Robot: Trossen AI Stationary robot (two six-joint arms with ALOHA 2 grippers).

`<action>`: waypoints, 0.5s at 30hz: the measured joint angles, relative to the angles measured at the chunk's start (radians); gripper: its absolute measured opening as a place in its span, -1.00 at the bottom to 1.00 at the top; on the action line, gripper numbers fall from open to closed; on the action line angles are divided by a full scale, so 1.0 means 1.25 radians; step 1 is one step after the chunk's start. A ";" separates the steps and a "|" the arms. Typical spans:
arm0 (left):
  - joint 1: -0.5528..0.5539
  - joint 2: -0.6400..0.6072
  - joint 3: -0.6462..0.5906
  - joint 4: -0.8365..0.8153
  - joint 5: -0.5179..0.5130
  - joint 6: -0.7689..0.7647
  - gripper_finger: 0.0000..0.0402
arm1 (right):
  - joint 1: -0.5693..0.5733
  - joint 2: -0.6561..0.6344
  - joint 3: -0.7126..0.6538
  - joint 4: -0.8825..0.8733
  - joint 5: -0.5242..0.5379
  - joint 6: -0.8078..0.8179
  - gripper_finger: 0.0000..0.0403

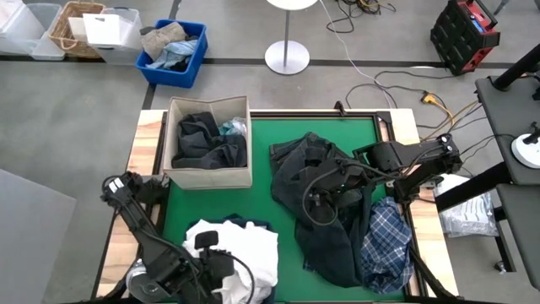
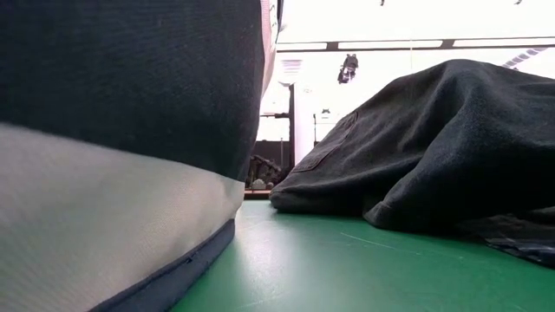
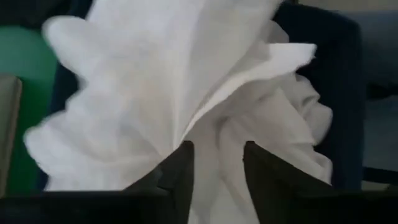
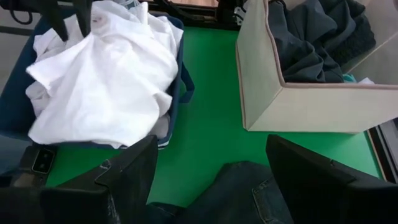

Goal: Sort clothes
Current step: Put the white blouse into the blue laundry organizer

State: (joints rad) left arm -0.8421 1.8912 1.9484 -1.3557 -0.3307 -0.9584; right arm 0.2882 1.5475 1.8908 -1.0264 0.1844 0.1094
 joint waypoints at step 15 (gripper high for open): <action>-0.055 0.000 0.058 0.029 -0.250 0.058 -0.06 | 0.000 0.000 -0.001 -0.025 0.000 0.017 0.49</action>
State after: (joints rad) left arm -0.9103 1.8915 2.0209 -1.3191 -0.6433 -0.8857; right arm 0.2882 1.5471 1.8900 -1.0573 0.1841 0.1310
